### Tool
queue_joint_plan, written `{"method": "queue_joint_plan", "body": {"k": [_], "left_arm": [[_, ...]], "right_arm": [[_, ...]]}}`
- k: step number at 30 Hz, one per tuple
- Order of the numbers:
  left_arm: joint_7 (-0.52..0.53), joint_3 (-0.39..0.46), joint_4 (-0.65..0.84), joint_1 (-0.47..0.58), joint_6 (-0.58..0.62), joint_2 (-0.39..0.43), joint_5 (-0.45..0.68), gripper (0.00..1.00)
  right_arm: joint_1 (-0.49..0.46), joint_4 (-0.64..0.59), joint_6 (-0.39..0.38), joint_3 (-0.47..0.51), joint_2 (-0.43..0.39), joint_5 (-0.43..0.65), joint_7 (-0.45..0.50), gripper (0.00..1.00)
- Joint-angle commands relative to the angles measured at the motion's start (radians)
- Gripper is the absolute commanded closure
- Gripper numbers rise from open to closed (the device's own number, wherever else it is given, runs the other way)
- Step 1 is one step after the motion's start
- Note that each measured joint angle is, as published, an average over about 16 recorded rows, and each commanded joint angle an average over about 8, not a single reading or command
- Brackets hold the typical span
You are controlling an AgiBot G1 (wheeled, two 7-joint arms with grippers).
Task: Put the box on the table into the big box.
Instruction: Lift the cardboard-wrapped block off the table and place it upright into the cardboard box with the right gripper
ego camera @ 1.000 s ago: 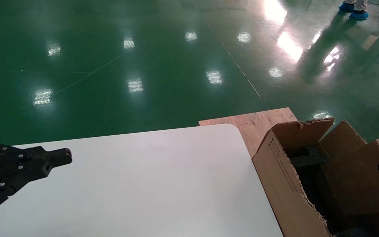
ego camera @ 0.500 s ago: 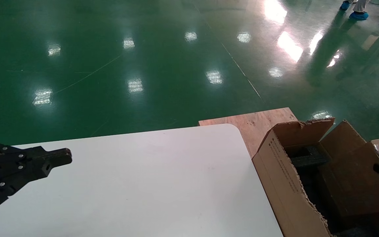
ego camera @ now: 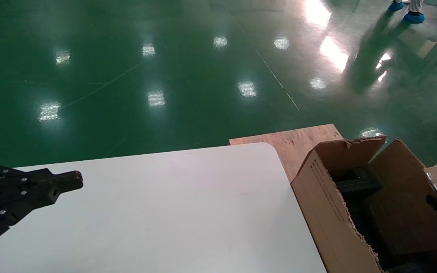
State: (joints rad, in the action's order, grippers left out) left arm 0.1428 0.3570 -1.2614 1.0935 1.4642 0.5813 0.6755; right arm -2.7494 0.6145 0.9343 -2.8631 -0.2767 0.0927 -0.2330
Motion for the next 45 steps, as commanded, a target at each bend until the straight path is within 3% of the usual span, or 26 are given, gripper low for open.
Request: {"method": "queue_joint_plan", "body": {"k": [1,22,26,34,36,40,45], "left_arm": [[0.000,0.000,0.000,0.000,0.000,0.000,0.000,1.00],[0.000,0.000,0.000,0.000,0.000,0.000,0.000,0.99],[0.000,0.000,0.000,0.000,0.000,0.000,0.000,0.86],[0.000,0.000,0.000,0.000,0.000,0.000,0.000,0.19],[0.000,0.000,0.000,0.000,0.000,0.000,0.000,0.09],[0.000,0.000,0.000,0.000,0.000,0.000,0.000,0.01],[0.000,0.000,0.000,0.000,0.000,0.000,0.000,0.00]], "right_arm": [[-0.021,0.001,-0.005,-0.001,-0.006,0.030,0.011,1.00],[-0.118,0.040,-0.049,0.023,-0.041,0.278,0.118,1.00],[-0.121,0.049,-0.060,0.026,-0.041,0.305,0.132,1.00],[-0.123,0.054,-0.076,0.036,-0.033,0.339,0.148,1.00],[-0.123,0.053,-0.077,0.038,-0.031,0.343,0.149,1.00],[-0.123,0.052,-0.077,0.041,-0.030,0.348,0.150,1.00],[-0.123,0.057,-0.076,0.041,-0.027,0.355,0.149,1.00]]}}
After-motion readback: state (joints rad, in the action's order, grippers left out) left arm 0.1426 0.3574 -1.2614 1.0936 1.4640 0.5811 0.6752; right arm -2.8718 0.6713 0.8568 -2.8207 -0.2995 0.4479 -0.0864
